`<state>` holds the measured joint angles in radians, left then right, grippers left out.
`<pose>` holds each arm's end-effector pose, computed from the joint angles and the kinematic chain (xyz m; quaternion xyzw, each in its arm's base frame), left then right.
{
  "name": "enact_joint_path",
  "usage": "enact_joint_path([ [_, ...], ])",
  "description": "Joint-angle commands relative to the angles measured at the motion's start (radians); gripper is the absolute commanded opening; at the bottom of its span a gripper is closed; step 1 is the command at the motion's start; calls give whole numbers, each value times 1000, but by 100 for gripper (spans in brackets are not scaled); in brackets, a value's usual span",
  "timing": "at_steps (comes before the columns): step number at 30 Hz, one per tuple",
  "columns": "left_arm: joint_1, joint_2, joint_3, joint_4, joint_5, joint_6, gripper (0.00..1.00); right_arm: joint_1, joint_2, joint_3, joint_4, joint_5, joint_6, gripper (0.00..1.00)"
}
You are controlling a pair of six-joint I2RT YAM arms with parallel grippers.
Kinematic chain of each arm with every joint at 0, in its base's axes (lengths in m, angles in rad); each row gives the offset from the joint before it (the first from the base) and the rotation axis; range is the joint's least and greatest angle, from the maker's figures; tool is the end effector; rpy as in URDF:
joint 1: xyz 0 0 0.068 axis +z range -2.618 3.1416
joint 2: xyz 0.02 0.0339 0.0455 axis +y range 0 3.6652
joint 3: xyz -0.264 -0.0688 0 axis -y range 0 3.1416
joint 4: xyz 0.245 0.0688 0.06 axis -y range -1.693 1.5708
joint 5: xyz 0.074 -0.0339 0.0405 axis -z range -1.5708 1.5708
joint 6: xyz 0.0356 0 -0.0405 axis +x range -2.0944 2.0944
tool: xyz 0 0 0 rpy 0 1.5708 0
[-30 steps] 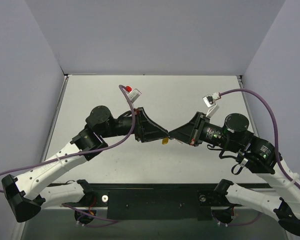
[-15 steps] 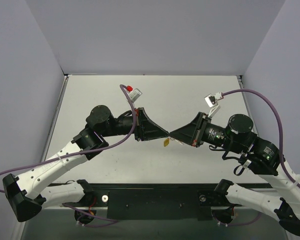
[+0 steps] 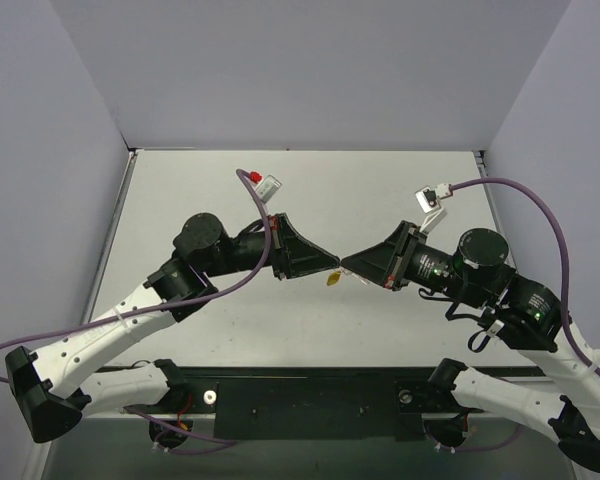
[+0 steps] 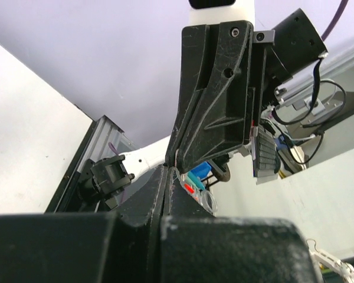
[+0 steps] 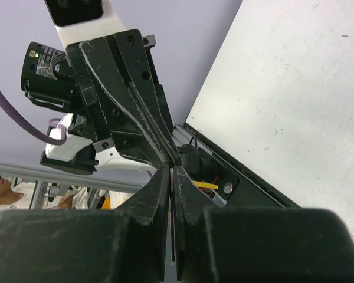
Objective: Remove the keys from the keyring
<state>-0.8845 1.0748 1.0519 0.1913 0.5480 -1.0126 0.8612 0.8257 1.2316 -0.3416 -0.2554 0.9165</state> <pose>0.1400 -0.2002 0.4176 0.1666 0.6330 -0.6994 0.2869 0.0913 0.1201 0.4664 -0.0741 0.6808 0.6166 0.3884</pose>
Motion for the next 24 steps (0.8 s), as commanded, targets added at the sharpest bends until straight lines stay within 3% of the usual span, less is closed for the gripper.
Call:
enact_joint_path([
  [1, -45, -29, 11, 100, -127, -17, 0, 6, 7, 16, 24, 99, 4, 0],
  [14, -168, -12, -33, 119, -465, -57, 0, 27, 21, 3, 69, 165, 30, 0],
  [24, -194, -27, -38, 96, -539, -49, 0, 32, 16, -9, 81, 176, 36, 0],
])
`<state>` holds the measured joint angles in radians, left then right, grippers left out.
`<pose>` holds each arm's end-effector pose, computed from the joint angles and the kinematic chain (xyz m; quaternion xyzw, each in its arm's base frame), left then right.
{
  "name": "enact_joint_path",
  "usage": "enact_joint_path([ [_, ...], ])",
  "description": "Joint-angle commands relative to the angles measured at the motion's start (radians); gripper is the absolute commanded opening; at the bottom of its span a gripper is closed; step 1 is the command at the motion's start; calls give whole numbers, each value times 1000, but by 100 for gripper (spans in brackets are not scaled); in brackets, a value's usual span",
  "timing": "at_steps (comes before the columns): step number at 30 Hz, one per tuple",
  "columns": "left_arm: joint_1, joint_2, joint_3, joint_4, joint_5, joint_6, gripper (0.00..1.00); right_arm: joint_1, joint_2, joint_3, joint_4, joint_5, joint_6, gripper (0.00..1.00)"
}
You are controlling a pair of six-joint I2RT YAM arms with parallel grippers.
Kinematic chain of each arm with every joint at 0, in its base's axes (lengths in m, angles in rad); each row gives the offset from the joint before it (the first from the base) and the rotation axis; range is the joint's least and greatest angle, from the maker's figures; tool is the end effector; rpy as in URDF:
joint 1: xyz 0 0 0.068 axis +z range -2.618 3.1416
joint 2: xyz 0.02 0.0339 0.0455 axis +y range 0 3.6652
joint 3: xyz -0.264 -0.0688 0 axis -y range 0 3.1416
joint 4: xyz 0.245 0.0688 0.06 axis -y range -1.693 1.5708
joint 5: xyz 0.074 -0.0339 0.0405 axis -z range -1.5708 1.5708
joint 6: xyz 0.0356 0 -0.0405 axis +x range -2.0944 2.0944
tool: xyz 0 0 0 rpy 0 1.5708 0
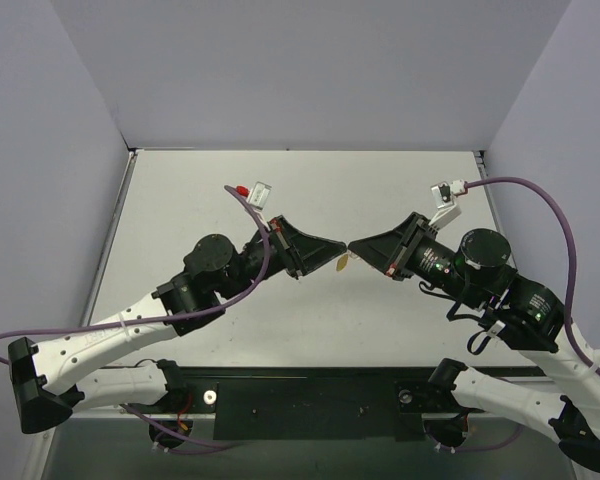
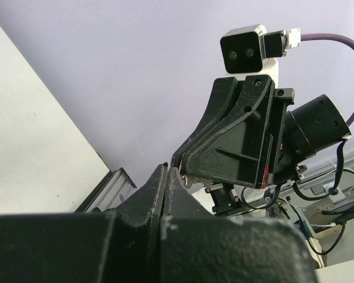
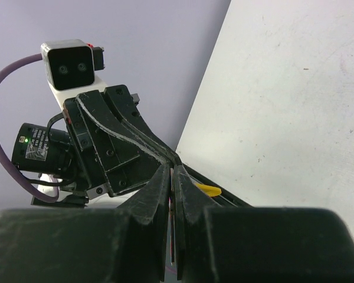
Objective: Remove the keys from the keyring
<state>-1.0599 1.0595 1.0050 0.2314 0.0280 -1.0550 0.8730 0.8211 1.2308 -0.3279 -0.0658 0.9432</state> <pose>0.1197 -0.2156 0.4096 0.0123 0.6418 -0.6723 0.3687 0.0946 0.1165 0.4683 -0.0004 0.6777 0.5932 0.4347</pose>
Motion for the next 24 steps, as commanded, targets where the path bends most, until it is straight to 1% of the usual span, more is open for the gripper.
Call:
enact_joint_path([
  [1, -21, -12, 10, 52, -19, -4, 0, 20, 23, -8, 66, -14, 9, 0],
  [3, -22, -10, 20, 42, -19, 7, 0, 20, 21, -8, 64, -15, 9, 0],
  [4, -22, -13, 20, 28, -19, 12, 10, 21, 20, -4, 58, -17, 8, 0],
  [5, -22, -16, 23, 23, -20, 19, 17, 21, 18, -4, 55, -17, 6, 0],
  [6, -22, -24, 24, 13, -19, 24, 33, 20, 18, -4, 50, -19, 5, 0],
  [7, -22, -29, 27, 5, -20, 36, 40, 21, 15, -2, 47, -19, 3, 0],
  [8, -22, -39, 29, -13, -20, 44, 51, 21, 15, -1, 40, -20, 0, 0],
  [9, -20, -44, 36, -23, -19, 58, 54, 21, 15, 1, 36, -19, 0, 0],
  [10, -18, -55, 41, -50, -45, 70, 59, 20, 12, 1, 27, -20, -3, 0],
  [12, -14, -73, 55, -101, -53, 111, 64, 20, 6, 6, 17, -22, -9, 0],
  [14, 3, -85, 67, -128, -28, 139, 66, 20, 4, 10, 7, -28, -18, 0],
  [17, 43, -102, 78, -142, 85, 159, 67, 18, 6, 21, -10, -58, -30, 0],
  [18, 69, -105, 76, -139, 145, 164, 66, 20, 6, 25, -11, -68, -37, 0],
  [19, 83, -108, 76, -133, 176, 165, 66, 20, 7, 27, -10, -90, -40, 0],
  [20, 110, -108, 75, -126, 249, 165, 66, 18, 7, 30, -10, -104, -46, 0],
  [21, 124, -107, 70, -109, 283, 162, 65, 18, 12, 36, -10, -133, -52, 0],
  [22, 145, -107, 66, -96, 352, 159, 64, 18, 15, 38, -7, -150, -55, 0],
  [24, 170, -102, 60, -63, 439, 153, 61, 17, 30, 48, -2, -206, -61, 0],
])
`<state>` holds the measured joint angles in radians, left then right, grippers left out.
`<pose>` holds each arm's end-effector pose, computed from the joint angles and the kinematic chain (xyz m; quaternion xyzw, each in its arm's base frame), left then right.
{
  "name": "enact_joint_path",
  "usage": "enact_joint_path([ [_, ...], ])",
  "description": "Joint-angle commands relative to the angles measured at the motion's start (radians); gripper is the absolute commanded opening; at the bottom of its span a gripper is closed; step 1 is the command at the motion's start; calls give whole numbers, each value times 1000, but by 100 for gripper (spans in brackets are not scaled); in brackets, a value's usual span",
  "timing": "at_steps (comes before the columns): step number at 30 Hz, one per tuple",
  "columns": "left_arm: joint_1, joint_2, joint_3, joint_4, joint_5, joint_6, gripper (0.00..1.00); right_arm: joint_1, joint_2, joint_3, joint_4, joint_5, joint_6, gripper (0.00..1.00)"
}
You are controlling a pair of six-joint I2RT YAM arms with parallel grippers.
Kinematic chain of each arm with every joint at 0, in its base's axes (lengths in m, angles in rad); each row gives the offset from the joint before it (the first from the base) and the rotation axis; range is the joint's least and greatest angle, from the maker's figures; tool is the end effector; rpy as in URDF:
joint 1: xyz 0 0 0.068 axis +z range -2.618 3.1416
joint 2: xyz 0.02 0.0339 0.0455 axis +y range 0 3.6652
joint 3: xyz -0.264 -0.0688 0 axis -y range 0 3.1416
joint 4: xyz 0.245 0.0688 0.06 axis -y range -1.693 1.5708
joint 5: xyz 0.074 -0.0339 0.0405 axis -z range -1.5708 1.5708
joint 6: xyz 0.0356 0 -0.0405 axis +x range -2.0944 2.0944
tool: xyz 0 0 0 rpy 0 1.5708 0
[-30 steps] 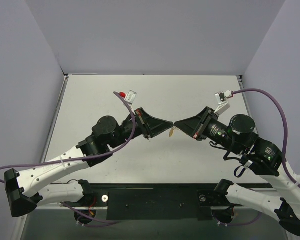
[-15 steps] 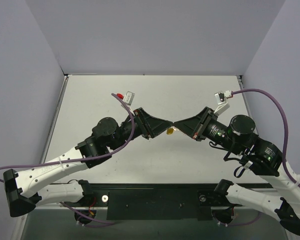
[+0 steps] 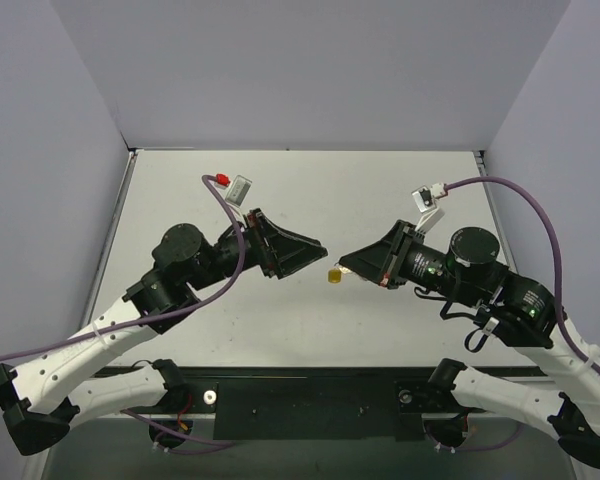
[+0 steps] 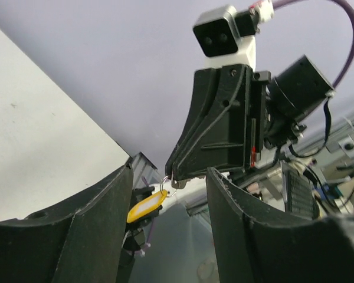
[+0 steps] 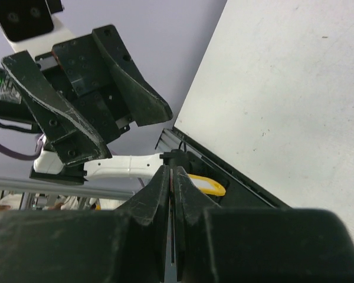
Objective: Remove the keys from the keyring
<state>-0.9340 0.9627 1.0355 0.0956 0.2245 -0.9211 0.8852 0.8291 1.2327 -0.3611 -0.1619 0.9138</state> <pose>0.1223 -0.1786 0.4261 0.0897 0.6405 -0.6509 0.3976 0.0921 0.1216 0.4642 -0.0485 0.6904 0.5983 0.4038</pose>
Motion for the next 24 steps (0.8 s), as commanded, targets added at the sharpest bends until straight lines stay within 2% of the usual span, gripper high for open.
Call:
enact_joint_path([
  [1, 53, -7, 28, 88, 268, 19, 60, 6, 27, 53, 39, -151, -33, 0],
  [4, 61, -10, 26, 87, 331, 37, 59, 6, 45, 68, 48, -212, -33, 0],
  [8, 67, -16, 14, 102, 345, 33, 55, 6, 57, 80, 62, -274, -32, 0],
  [15, 69, -2, -2, 135, 380, 15, 47, 8, 59, 82, 88, -278, -23, 0],
  [24, 69, 19, -2, 133, 415, 10, 45, 6, 71, 109, 88, -275, -30, 0],
])
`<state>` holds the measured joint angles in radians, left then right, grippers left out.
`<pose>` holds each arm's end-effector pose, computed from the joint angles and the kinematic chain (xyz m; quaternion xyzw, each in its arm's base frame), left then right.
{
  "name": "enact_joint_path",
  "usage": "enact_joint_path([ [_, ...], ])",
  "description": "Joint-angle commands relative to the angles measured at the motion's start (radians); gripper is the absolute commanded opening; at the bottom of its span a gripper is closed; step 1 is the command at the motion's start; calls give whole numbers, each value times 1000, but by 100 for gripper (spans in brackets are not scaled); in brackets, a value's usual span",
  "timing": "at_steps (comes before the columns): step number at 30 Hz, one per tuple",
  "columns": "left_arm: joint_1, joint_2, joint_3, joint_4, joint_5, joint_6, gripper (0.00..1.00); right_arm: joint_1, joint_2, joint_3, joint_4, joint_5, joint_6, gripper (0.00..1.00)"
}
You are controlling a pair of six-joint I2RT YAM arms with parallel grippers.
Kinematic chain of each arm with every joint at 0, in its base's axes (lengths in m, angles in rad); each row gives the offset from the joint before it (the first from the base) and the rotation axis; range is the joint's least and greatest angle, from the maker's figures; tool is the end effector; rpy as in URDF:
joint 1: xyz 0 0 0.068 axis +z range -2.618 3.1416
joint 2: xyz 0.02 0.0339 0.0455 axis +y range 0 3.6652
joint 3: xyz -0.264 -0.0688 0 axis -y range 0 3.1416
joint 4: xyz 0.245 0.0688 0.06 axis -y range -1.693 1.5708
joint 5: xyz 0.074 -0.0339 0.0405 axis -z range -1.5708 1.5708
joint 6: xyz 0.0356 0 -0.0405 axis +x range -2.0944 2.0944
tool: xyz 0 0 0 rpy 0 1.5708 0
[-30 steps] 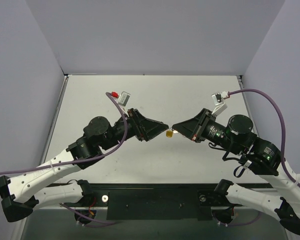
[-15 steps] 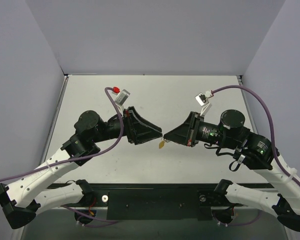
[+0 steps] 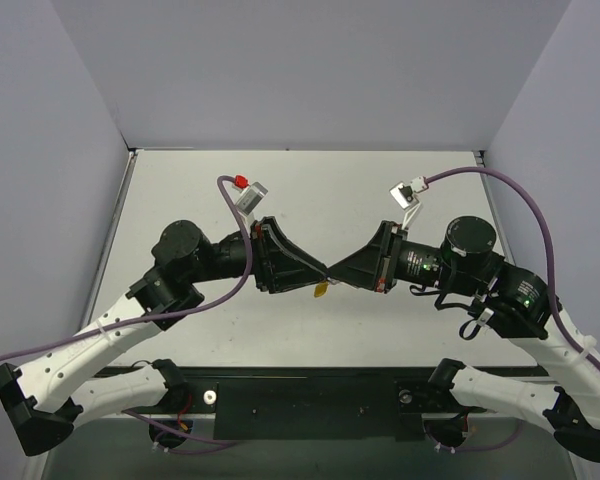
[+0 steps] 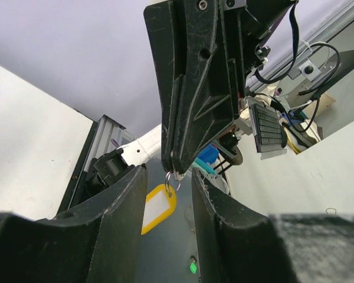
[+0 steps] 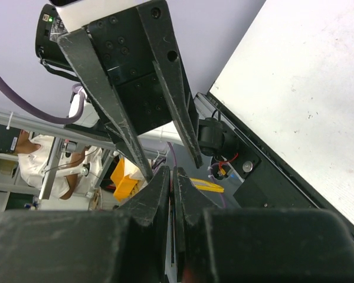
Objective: Remove the keys from the keyring
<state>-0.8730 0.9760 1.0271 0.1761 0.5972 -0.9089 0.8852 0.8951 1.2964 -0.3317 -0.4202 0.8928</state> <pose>0.1225 -0.1772 0.4279 0.2195 0.5989 -0.6969 0.3279 0.0921 0.1355 0.4778 -0.1500 0.6677 0.6450 0.3403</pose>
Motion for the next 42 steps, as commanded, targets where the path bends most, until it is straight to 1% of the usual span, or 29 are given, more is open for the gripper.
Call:
enact_joint_path([
  [1, 8, 9, 7, 51, 42, -2, 45, 6, 8, 47, 59, -15, -9, 0],
  [3, 8, 10, 2, 54, 46, -4, 43, 6, 11, 49, 59, -14, -12, 0],
  [5, 8, 16, 4, 59, 47, -8, 38, 8, 11, 46, 59, -9, -12, 0],
  [7, 8, 20, 5, 62, 56, -10, 33, 6, 11, 47, 57, -2, -14, 0],
  [9, 8, 20, 4, 60, 58, -12, 26, 6, 13, 50, 56, 3, -18, 0],
  [11, 6, 23, 7, 60, 58, -13, 12, 6, 13, 50, 57, 9, -20, 0],
  [12, 8, 24, 5, 62, 52, -15, 1, 6, 18, 49, 56, 9, -18, 0],
  [17, 3, 27, 7, 82, 6, -41, 0, 8, 5, 24, 53, 47, -12, 0],
  [21, 3, 13, 5, 80, -86, -68, 0, 8, -8, 9, 34, 101, -12, 0],
  [29, -20, 1, -28, 13, -387, -156, 0, 15, -28, -8, 20, 202, -8, 0],
  [32, -58, -3, -32, -23, -473, -153, 0, 24, -27, -14, 25, 231, -5, 0],
  [38, -161, -2, -21, -23, -666, -131, 0, 49, -21, -19, 26, 274, -8, 0],
  [42, -228, -6, -13, -30, -760, -113, 0, 55, -16, -17, 23, 290, -9, 0],
])
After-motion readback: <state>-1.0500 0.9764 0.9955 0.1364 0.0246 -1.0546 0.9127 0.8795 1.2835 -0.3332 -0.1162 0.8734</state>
